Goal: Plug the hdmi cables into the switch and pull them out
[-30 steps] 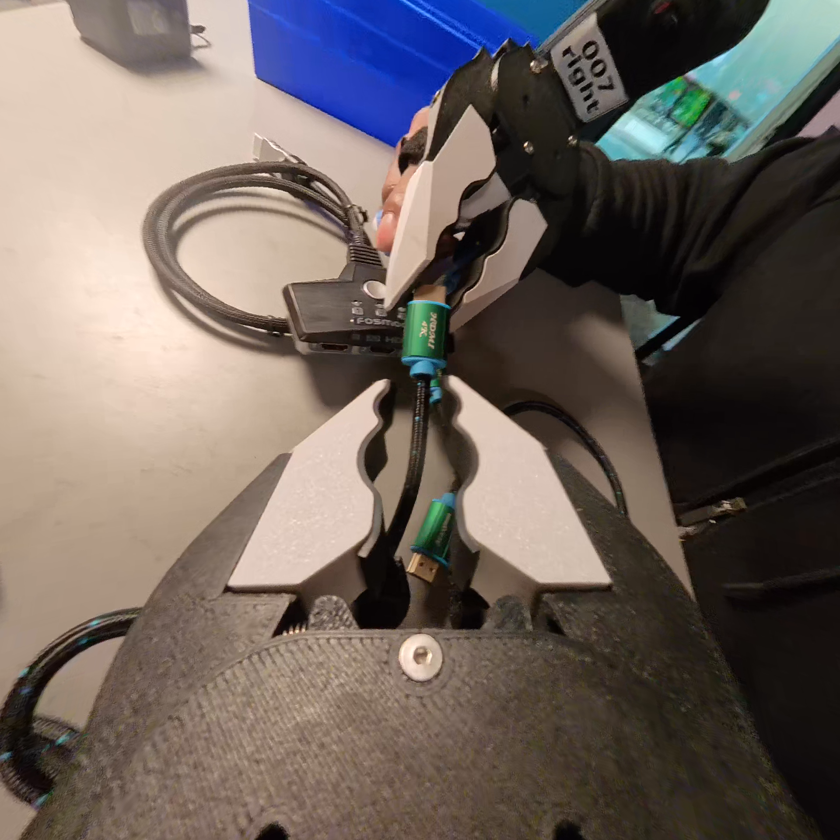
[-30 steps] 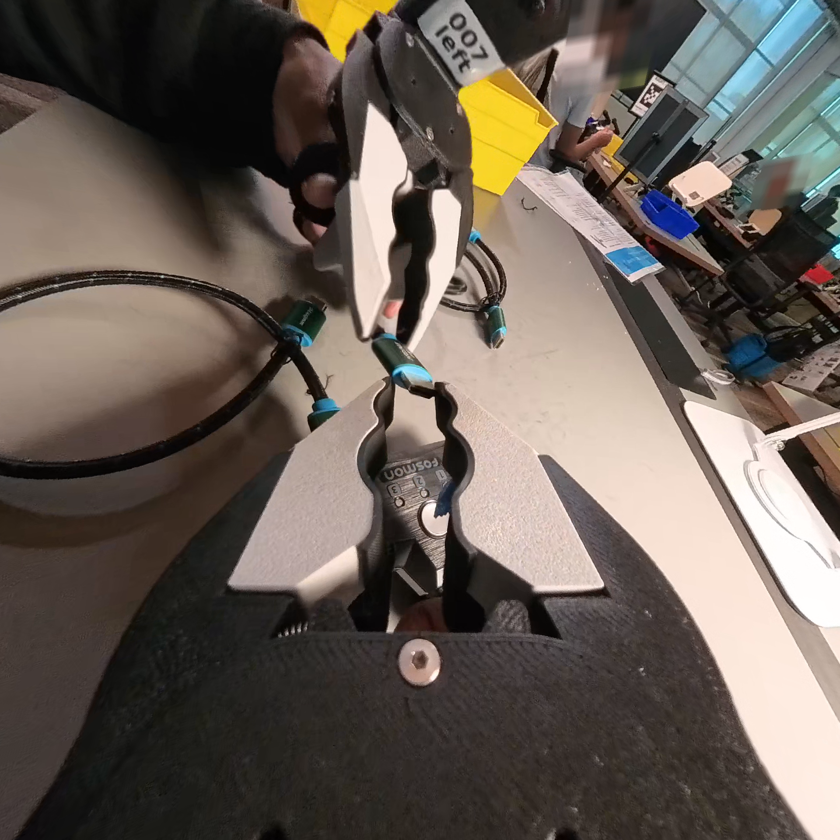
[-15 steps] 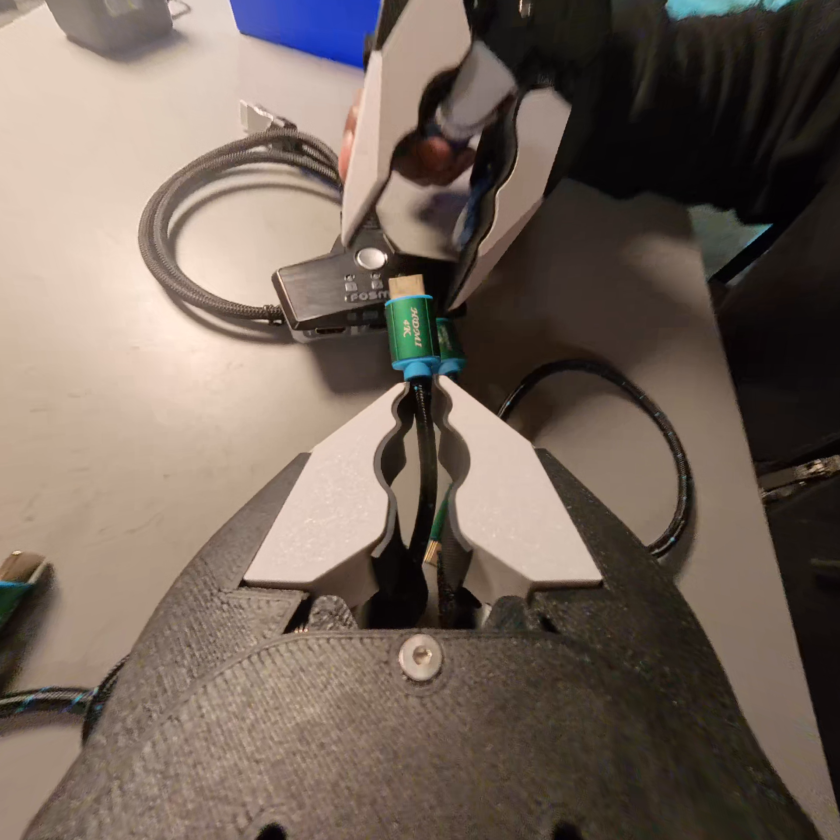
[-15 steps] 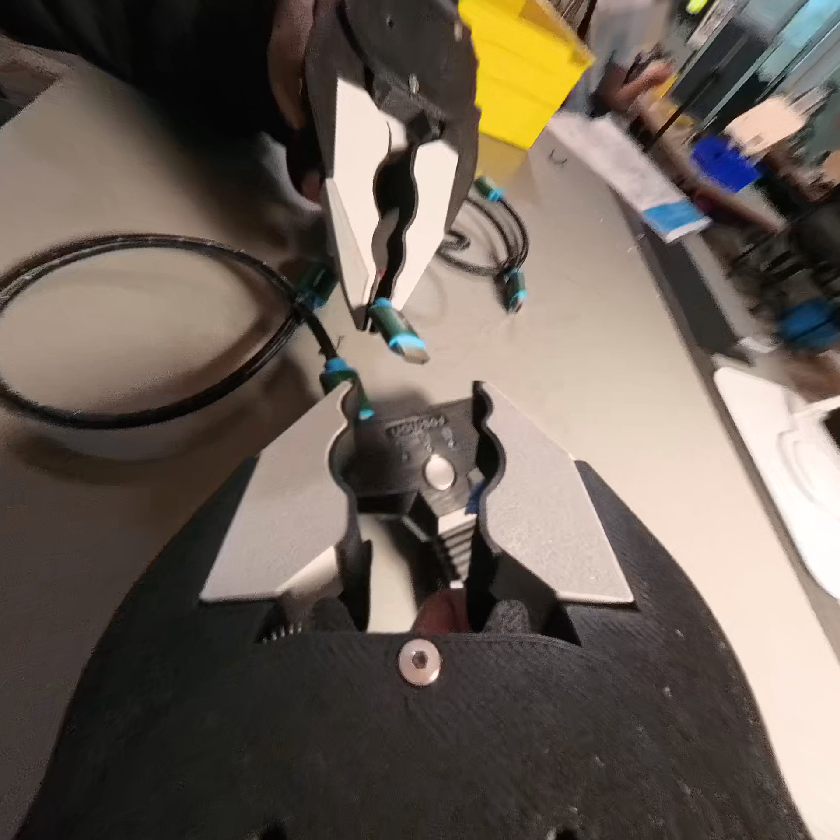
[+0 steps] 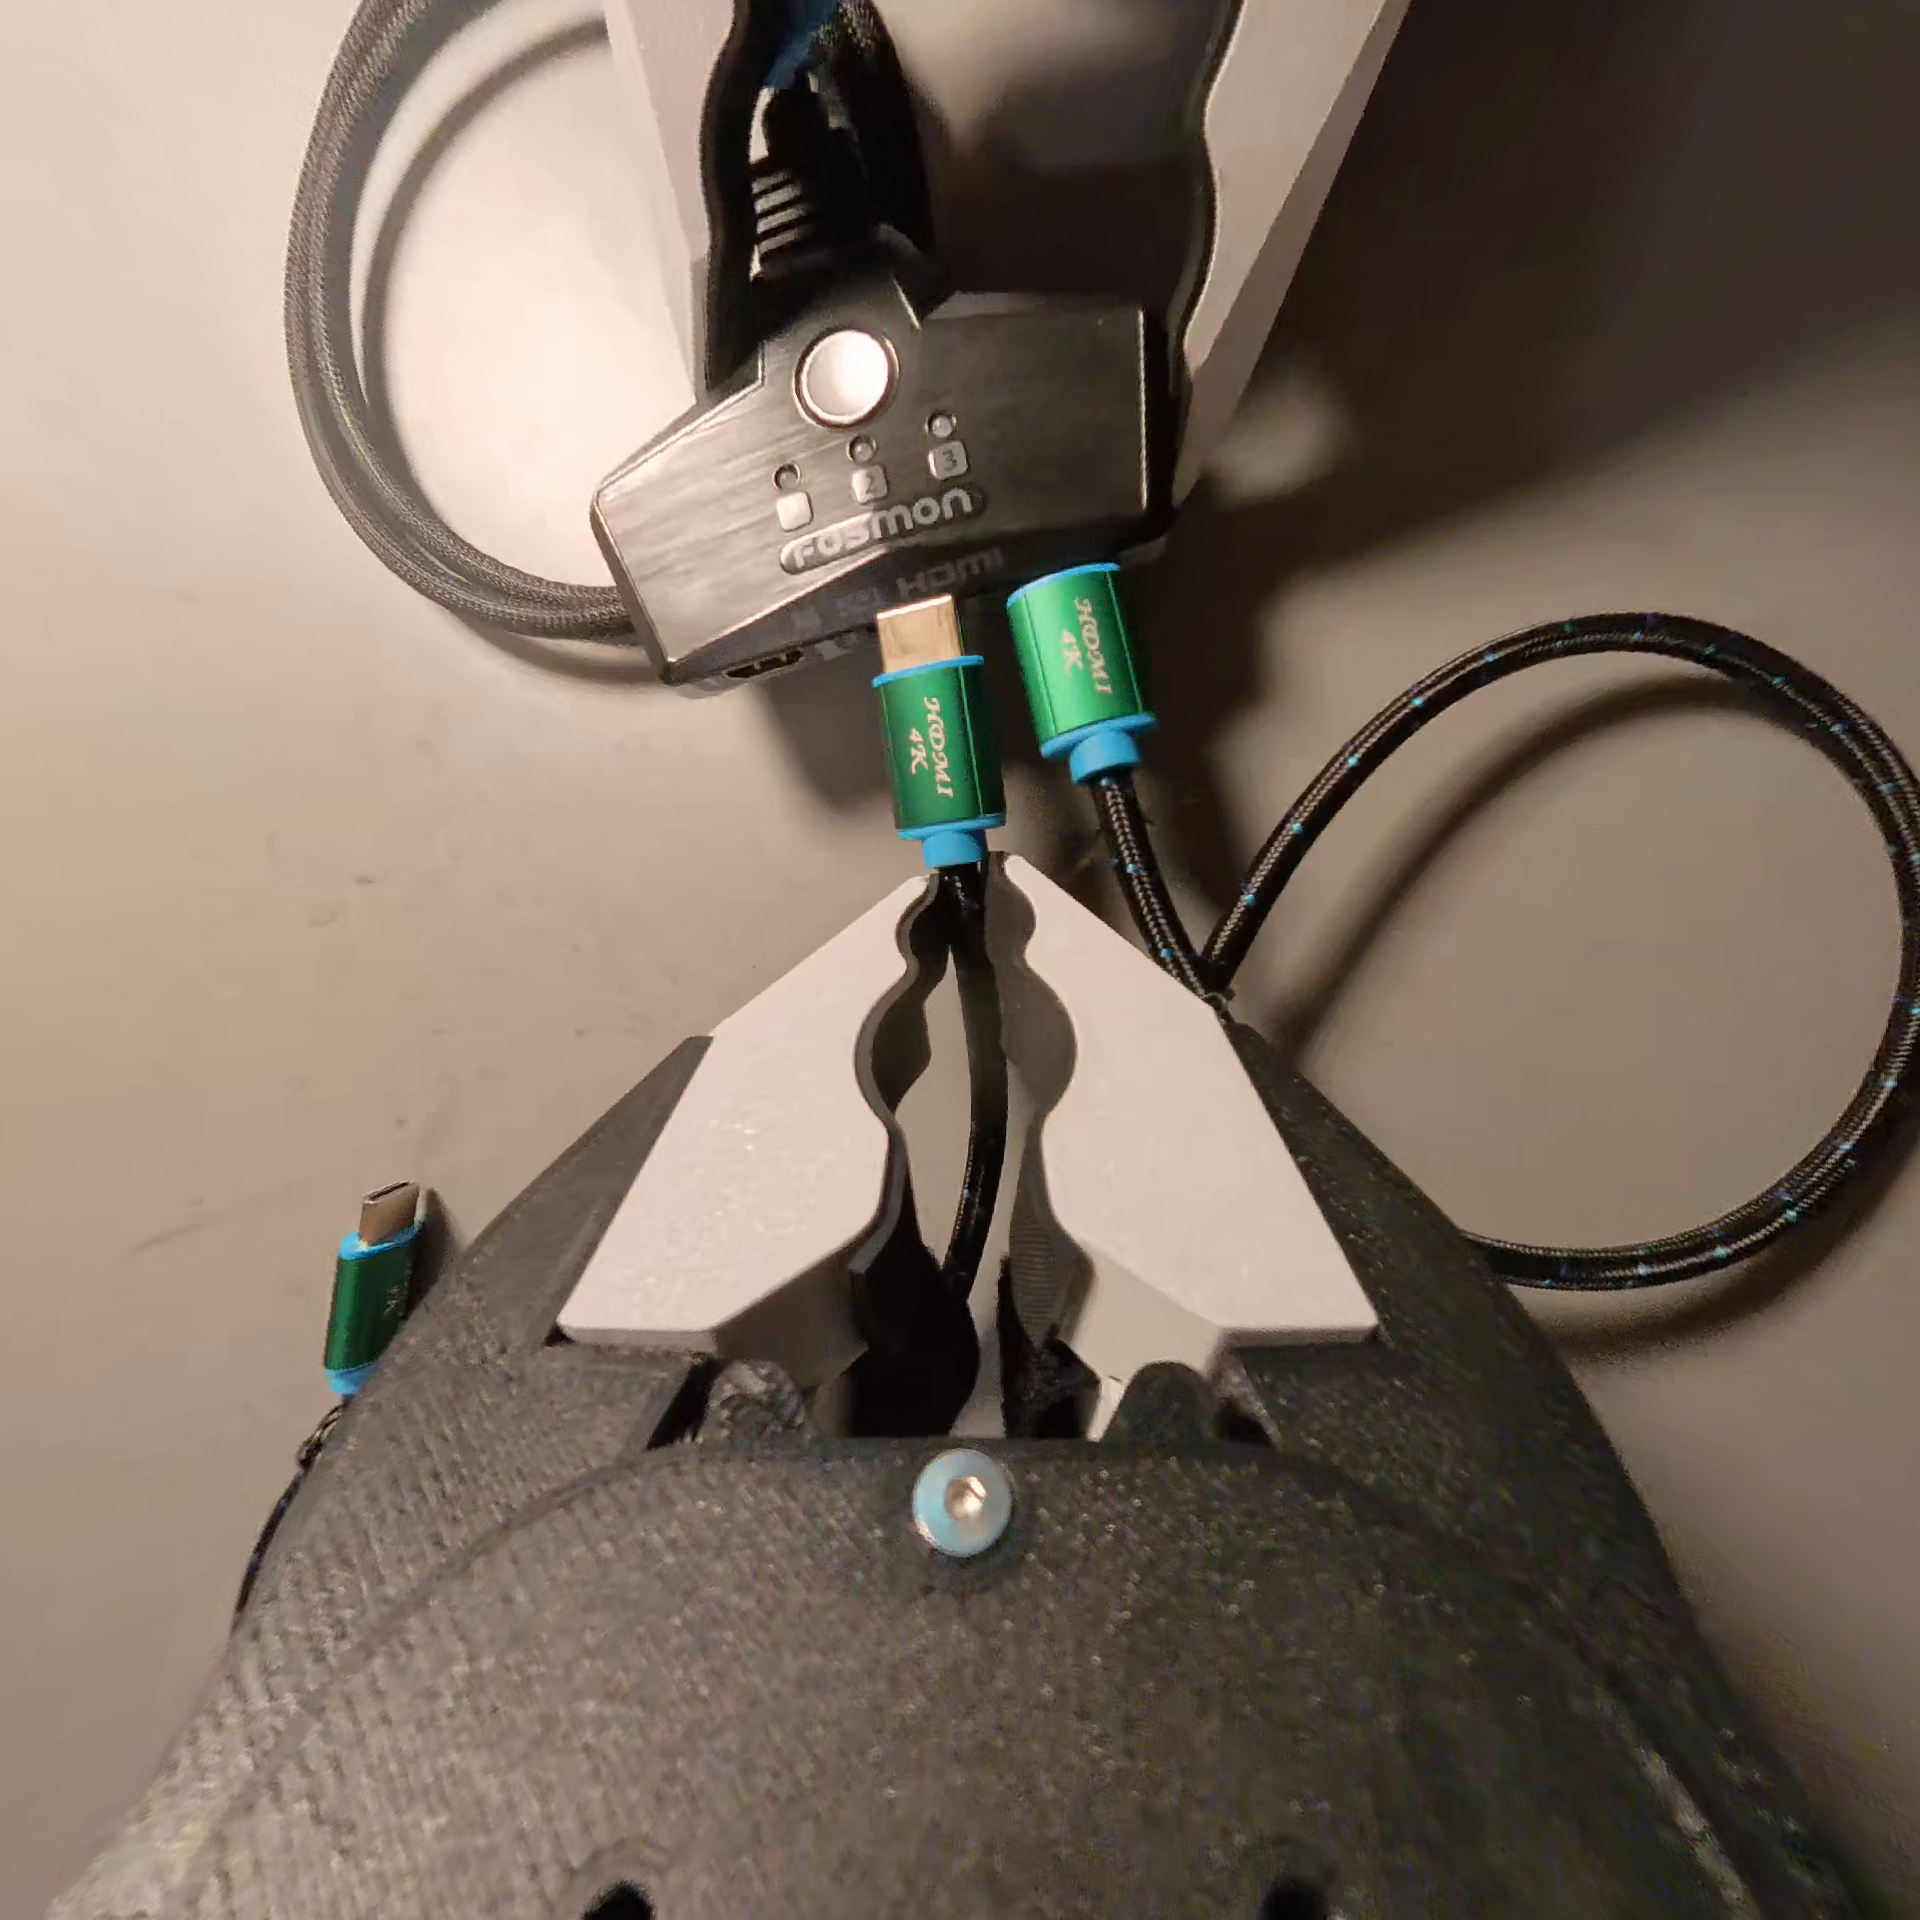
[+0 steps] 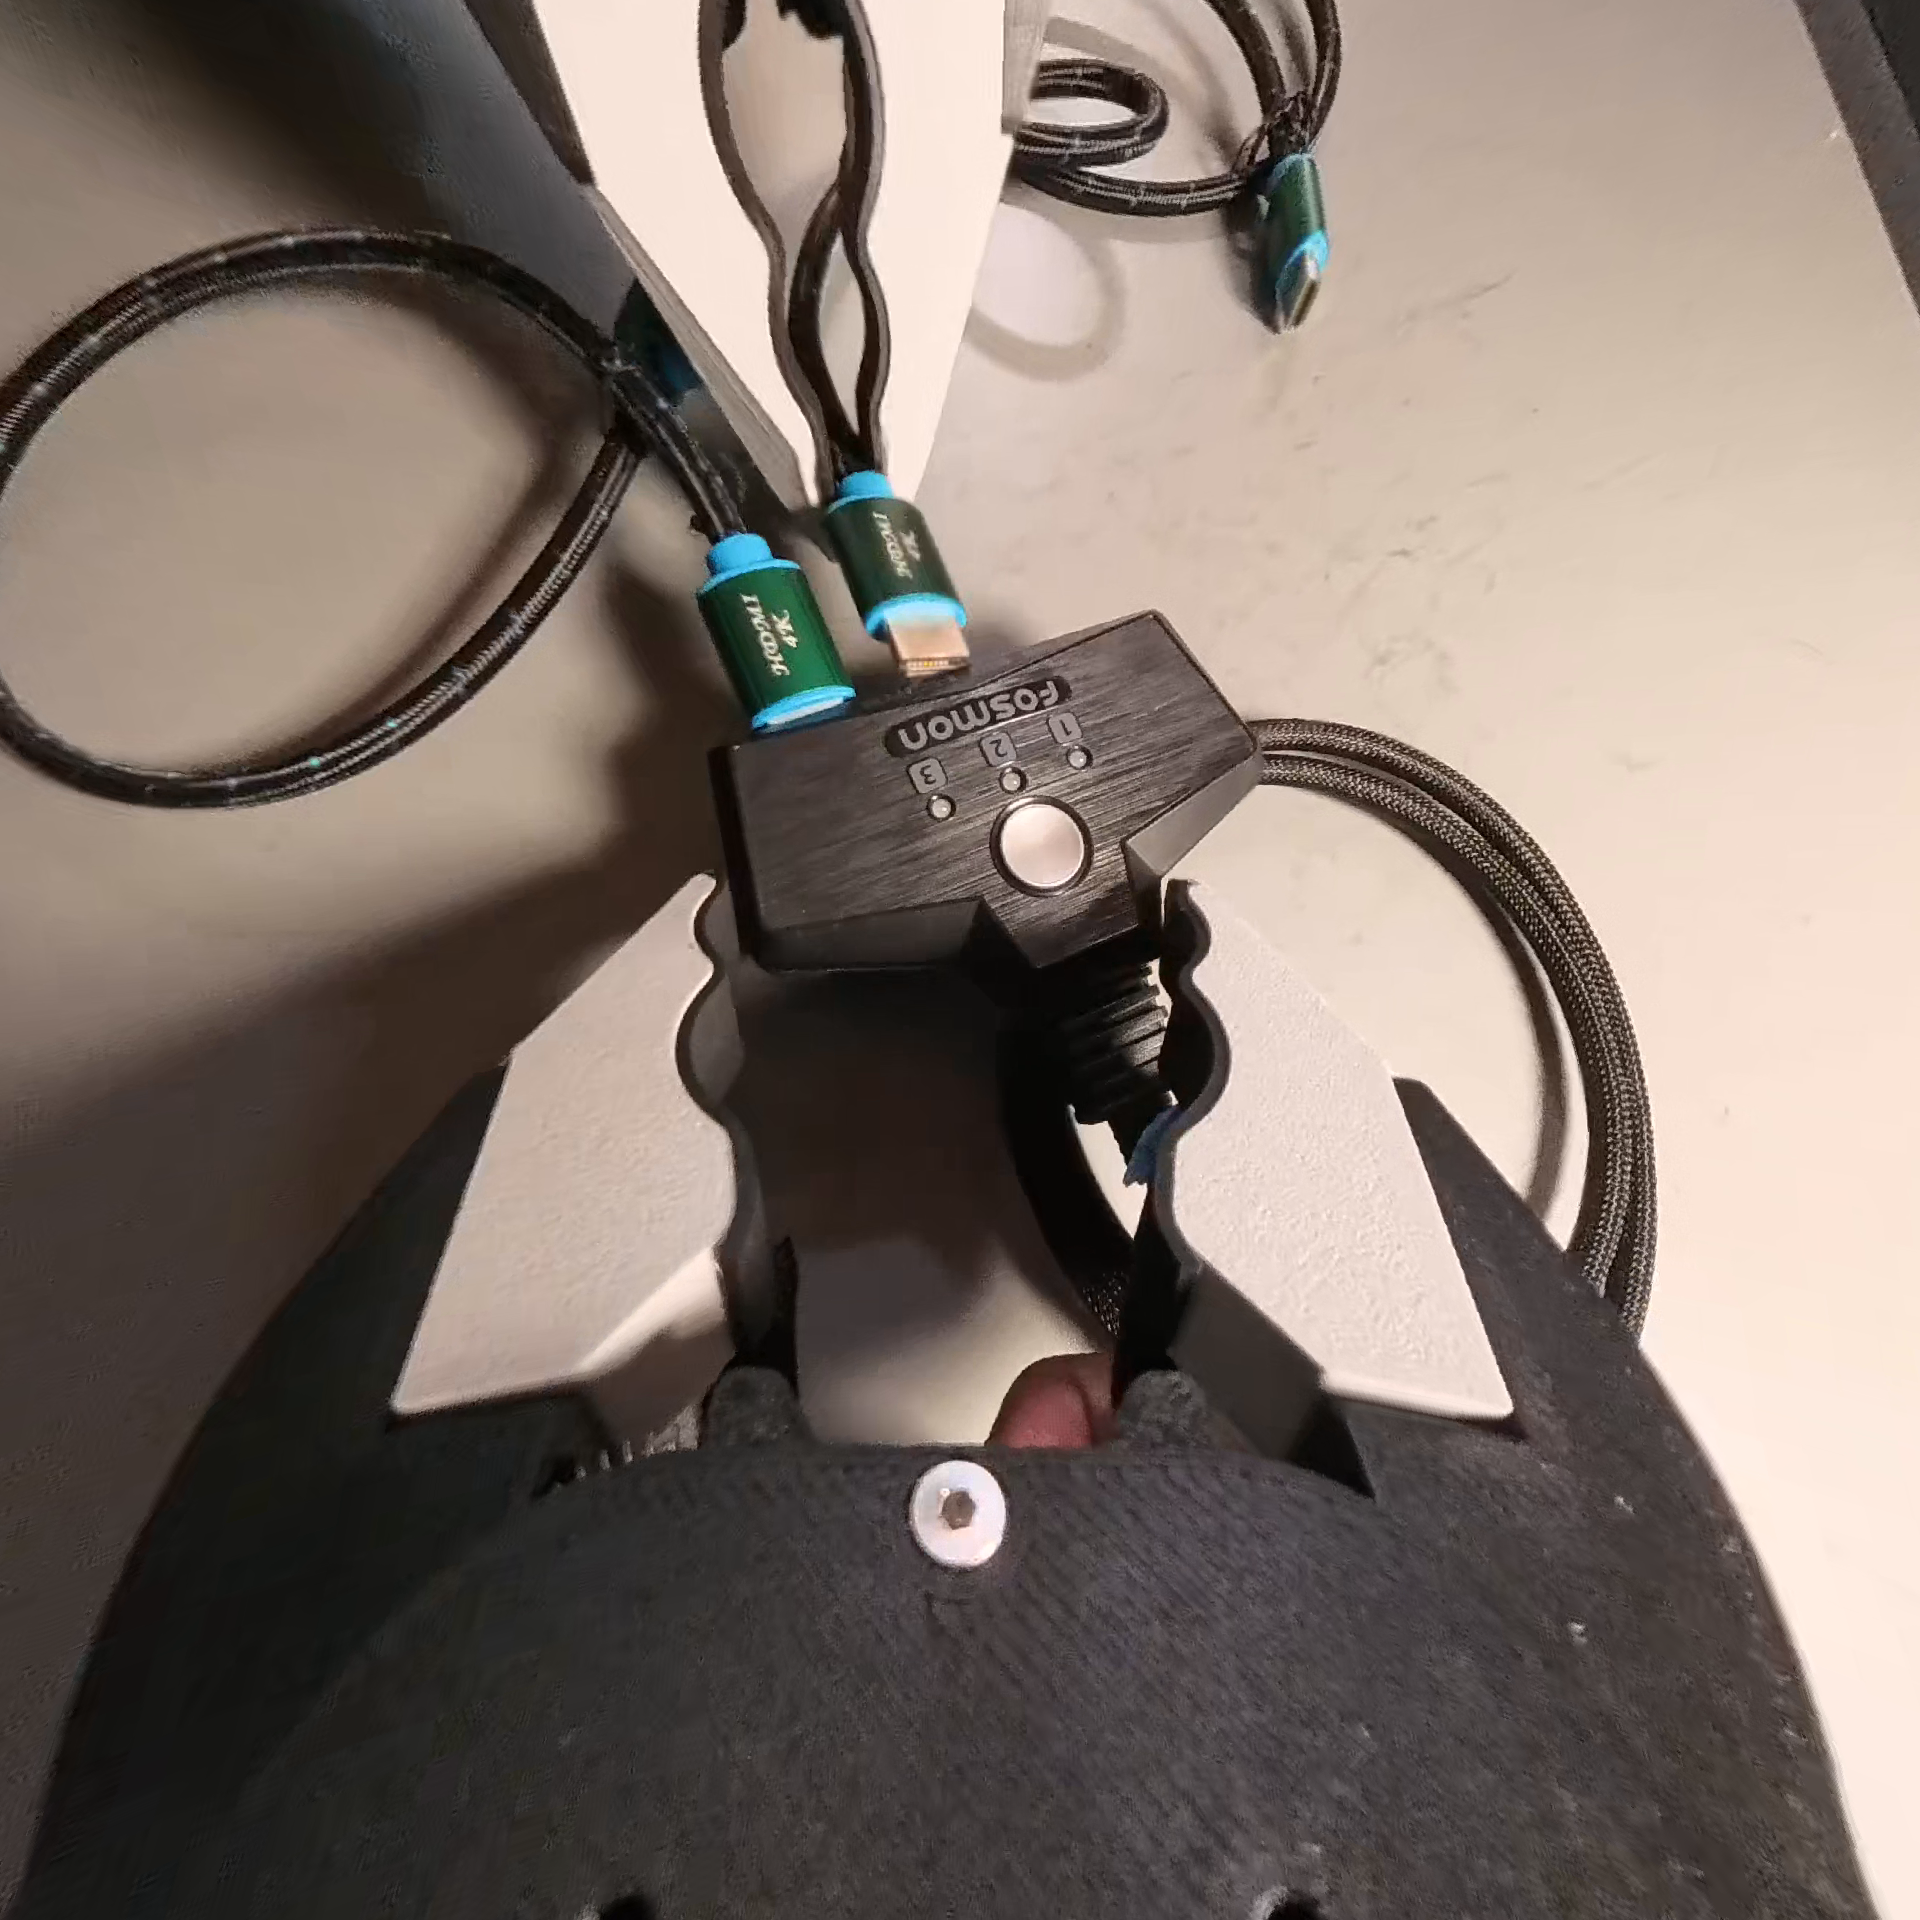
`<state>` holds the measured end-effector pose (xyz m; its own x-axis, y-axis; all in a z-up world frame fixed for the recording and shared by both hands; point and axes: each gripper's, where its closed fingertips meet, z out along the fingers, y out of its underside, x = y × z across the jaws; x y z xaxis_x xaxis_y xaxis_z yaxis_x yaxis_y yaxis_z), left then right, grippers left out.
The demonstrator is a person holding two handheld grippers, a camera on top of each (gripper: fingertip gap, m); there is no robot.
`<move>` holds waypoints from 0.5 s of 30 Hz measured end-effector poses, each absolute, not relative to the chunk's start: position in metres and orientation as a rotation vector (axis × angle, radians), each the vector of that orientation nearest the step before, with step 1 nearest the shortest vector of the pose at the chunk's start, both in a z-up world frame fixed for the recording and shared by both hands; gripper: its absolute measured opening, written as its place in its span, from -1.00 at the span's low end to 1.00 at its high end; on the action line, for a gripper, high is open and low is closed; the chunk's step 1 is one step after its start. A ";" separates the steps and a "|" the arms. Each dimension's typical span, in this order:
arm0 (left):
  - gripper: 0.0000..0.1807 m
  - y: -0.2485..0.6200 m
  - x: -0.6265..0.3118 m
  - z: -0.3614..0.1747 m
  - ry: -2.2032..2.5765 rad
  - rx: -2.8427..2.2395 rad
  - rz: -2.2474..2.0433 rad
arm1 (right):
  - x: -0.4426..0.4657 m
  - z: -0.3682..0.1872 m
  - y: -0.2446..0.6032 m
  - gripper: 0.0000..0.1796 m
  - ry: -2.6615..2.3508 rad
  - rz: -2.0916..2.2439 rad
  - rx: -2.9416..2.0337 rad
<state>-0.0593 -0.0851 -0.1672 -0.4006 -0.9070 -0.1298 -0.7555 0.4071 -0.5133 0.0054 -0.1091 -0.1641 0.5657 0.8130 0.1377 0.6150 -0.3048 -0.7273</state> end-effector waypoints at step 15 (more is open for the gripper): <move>-0.93 -0.069 -0.058 -0.172 2.206 -1.513 -0.364 | 0.003 -0.164 -0.101 -0.08 -1.079 0.250 -2.102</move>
<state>-0.0582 -0.0690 -0.1722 -0.3061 -0.9295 -0.2058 -0.8142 0.3676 -0.4494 0.0028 -0.1012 -0.1642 0.6261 0.7643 0.1545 0.6184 -0.3661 -0.6954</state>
